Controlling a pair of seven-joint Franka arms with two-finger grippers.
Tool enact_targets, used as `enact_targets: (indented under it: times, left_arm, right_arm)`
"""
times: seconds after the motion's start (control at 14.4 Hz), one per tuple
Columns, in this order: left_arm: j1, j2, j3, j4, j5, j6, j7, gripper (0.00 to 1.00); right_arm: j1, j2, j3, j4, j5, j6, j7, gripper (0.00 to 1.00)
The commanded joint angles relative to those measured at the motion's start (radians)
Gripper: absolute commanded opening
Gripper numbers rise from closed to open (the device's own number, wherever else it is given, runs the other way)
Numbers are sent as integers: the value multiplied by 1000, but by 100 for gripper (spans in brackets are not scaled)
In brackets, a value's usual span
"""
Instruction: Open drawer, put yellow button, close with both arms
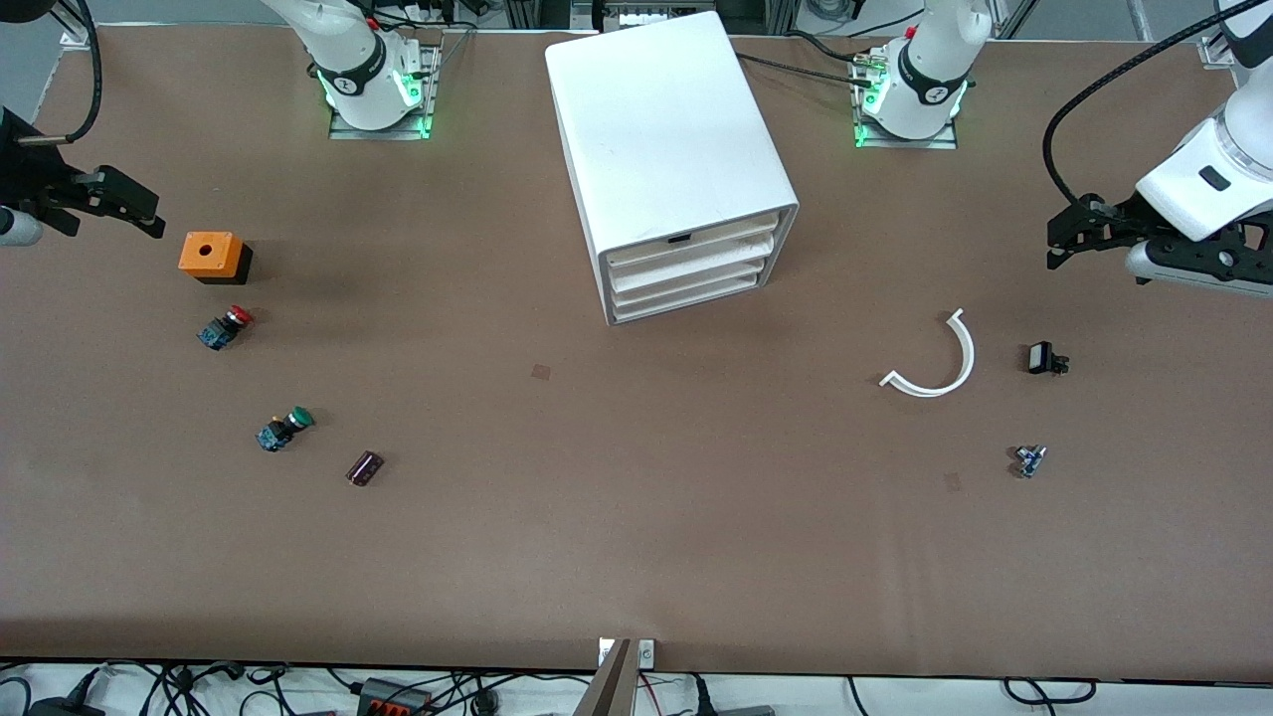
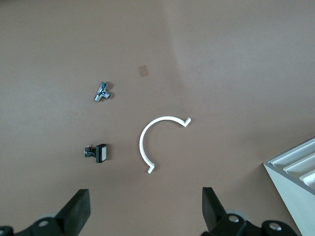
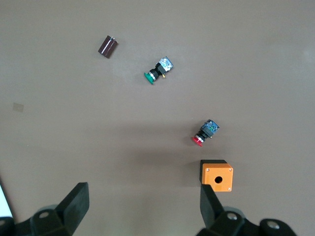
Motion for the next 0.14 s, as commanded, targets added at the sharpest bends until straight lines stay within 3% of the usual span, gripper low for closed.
enact_targets:
  times: [0.0, 0.07]
  left_arm:
    - [13, -17, -10, 2, 1, -19, -6, 100]
    - [13, -16, -10, 2, 1, -19, -8, 100]
  right_arm:
    - [-8, -15, 12, -8, -18, 6, -11, 100]
    - [-7, -15, 12, -8, -18, 5, -11, 100]
